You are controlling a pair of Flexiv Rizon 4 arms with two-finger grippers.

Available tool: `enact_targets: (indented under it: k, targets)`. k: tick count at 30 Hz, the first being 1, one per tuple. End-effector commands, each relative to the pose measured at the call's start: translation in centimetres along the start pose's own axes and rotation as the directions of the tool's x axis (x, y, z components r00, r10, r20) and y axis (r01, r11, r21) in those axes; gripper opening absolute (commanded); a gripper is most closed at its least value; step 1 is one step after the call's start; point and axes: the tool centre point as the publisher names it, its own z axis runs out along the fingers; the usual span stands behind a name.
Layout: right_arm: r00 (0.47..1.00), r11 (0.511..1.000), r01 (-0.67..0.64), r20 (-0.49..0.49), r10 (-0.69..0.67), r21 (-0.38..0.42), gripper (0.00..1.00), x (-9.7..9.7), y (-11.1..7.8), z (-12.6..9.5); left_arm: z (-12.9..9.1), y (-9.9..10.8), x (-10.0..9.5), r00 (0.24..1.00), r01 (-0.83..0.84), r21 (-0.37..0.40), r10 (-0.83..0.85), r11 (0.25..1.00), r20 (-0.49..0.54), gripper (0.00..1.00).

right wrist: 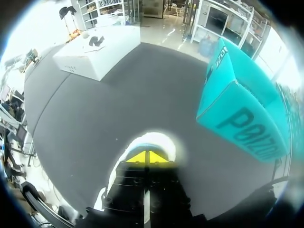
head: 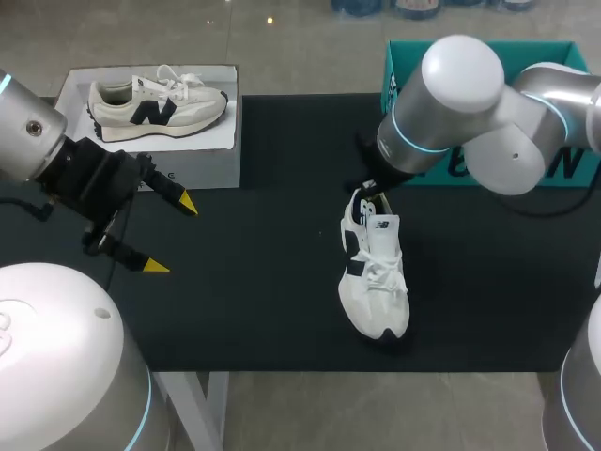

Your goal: Take the shoe out of the shoebox, open the shoe tongue, remove and reinsert the insole, then place the shoe into the shoebox

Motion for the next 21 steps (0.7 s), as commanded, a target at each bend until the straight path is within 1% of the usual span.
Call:
enact_targets:
  k: [1, 7, 10, 13, 16, 21]
  targets:
    - [1.0, 1.0, 0.012, -0.004, -0.012, 0.002, 0.0, 0.8, 0.3, -0.1, 0.0, 0.0, 0.0, 1.0, 0.0, -0.001, 0.0, 1.0, -0.002, 1.0]
    - [0.999, 0.999, 0.037, -0.037, -0.037, 0.009, 0.0, 2.3, 0.9, 0.9, 0.0, 0.0, 0.0, 1.0, 0.0, -0.001, 0.0, 1.0, -0.002, 1.0]
    - [0.998, 0.999, 0.045, -0.049, -0.044, 0.012, 0.0, 2.8, 1.4, 1.5, 0.0, 0.0, 0.0, 1.0, 0.0, -0.001, 0.0, 1.0, -0.002, 1.0]
    - [0.997, 0.999, 0.046, -0.058, -0.046, 0.007, 0.0, 3.1, 1.8, 1.6, 0.0, 0.0, 0.0, 1.0, 0.0, -0.001, 0.0, 1.0, -0.002, 1.0]
    - [0.997, 0.999, 0.052, -0.06, -0.052, 0.003, 0.0, 3.2, 2.1, 1.7, 0.0, 0.0, 0.0, 1.0, 0.0, -0.001, 0.0, 1.0, -0.002, 1.0]
    - [0.998, 0.999, 0.036, -0.057, -0.036, 0.012, 0.0, 2.2, 2.1, 2.5, 0.0, 0.0, 0.0, 1.0, 0.0, -0.001, 0.0, 1.0, -0.002, 1.0]
